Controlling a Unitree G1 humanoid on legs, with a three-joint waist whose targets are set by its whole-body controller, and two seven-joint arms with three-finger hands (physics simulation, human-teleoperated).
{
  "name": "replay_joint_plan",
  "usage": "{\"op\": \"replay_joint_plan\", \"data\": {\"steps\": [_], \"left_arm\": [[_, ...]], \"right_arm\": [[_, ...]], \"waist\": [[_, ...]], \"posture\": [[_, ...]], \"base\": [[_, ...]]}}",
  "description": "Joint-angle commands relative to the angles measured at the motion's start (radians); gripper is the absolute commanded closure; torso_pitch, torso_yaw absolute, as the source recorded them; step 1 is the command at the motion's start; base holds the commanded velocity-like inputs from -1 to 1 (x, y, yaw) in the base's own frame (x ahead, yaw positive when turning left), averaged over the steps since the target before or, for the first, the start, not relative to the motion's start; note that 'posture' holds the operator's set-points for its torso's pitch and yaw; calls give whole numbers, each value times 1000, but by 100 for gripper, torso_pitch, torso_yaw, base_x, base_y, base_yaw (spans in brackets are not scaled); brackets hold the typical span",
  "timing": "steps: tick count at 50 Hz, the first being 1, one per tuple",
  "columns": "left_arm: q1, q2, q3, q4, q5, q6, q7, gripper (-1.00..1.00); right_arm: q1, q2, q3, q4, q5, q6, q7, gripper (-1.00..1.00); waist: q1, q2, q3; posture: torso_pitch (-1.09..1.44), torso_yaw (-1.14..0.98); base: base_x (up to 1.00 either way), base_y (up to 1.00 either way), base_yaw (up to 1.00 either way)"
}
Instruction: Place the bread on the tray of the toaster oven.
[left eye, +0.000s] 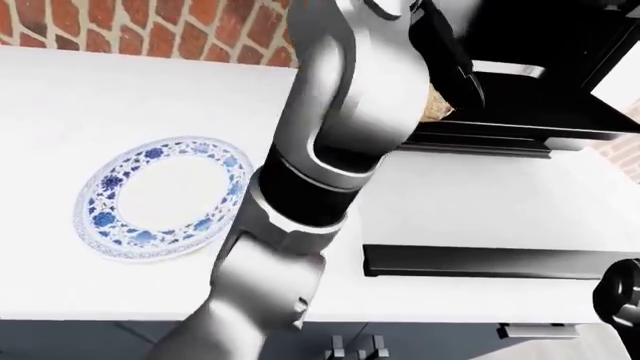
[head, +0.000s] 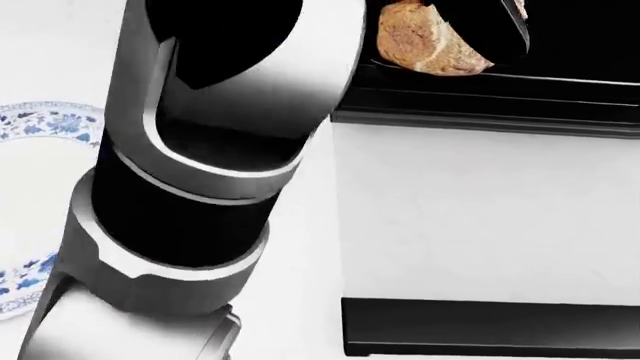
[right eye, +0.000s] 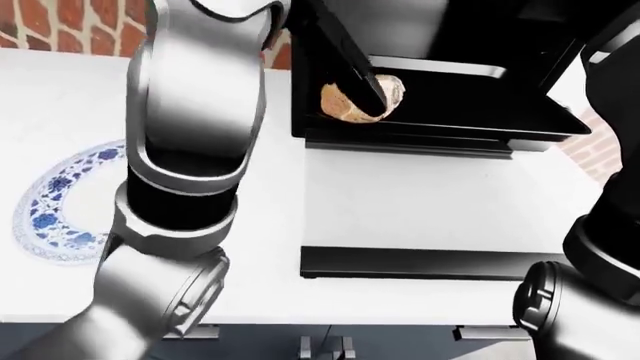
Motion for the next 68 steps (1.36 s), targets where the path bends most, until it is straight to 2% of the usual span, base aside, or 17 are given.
{"op": "replay_joint_plan", "data": {"steps": [1,5,9,12,17,21,24,28,35,42,53,54,55,58,62,65,68], "left_arm": [[12,36,18,-54,20,112,-51,-100],[37,106,19,-177,40,210,-132,-100],[-5,194,64,-309,42,333,-193,-100],[-9,249,94,-374,24,383,-193,-100],[88,342,140,-470,-32,373,-171,-100],[73,437,219,-491,-106,408,-142,-100],[143,508,251,-564,-160,431,-127,-100],[181,583,315,-599,-253,408,-79,-100],[233,669,358,-644,-403,412,11,-100],[172,770,387,-619,-540,442,91,-100],[109,842,418,-564,-703,428,222,-100],[95,907,437,-552,-713,402,219,-100],[86,926,445,-541,-730,399,227,-100],[124,931,458,-548,-777,378,262,-100],[62,928,412,-449,-827,316,328,-100],[34,910,451,-421,-871,269,388,-100],[-5,956,466,-425,-939,299,438,-100]], "right_arm": [[-27,-18,-19,-22,-4,-27,0,-100],[-25,-14,-18,-20,-10,-29,3,-100],[-30,-16,-20,-19,-10,-26,2,-100],[-38,-20,-23,-29,-2,-14,-3,-100],[-47,-33,-26,-27,7,-9,-6,-100],[-60,-48,-30,-25,19,-4,-13,-100],[-77,-63,-30,-20,31,-1,-19,-100],[-82,-79,-31,-13,43,-6,-22,-100],[-103,-109,-33,3,65,-6,-31,-100],[-124,-146,-37,26,98,-17,-49,-100],[-141,-185,-30,47,136,-29,-63,-100],[-158,-202,-38,52,148,-22,-65,-100],[-161,-209,-38,58,152,-26,-65,-100],[-156,-216,-33,63,160,-38,-70,-100],[-145,-214,-25,51,168,-49,-81,-100],[-171,-212,-5,81,148,-64,-67,-100],[-194,-230,-18,75,166,-40,-71,-100]], "waist": [[4,-7,-24],[4,-1,-26],[2,2,-25],[2,3,-19],[4,12,-15],[3,17,-21],[-1,21,-18],[-3,29,-16],[-4,37,-15],[-6,44,-12],[-11,52,-10],[-11,53,-9],[-12,55,-10],[-16,58,-5],[-15,60,-6],[-15,58,-8],[-20,60,-12]], "posture": [[0,0],[0,0],[0,0],[0,0],[0,0],[0,0],[0,0],[0,0],[0,0],[0,0],[0,0],[0,0],[0,0],[0,0],[0,0],[0,0],[0,0]], "base": [[0,0,0],[0,0,0],[0,0,0],[0,0,0],[0,0,0],[0,0,0],[0,0,0],[0,0,0],[0,0,0],[0,0,0],[0,0,0],[0,0,0],[0,0,0],[0,0,0],[0,0,0],[0,0,0],[0,0,0]]}}
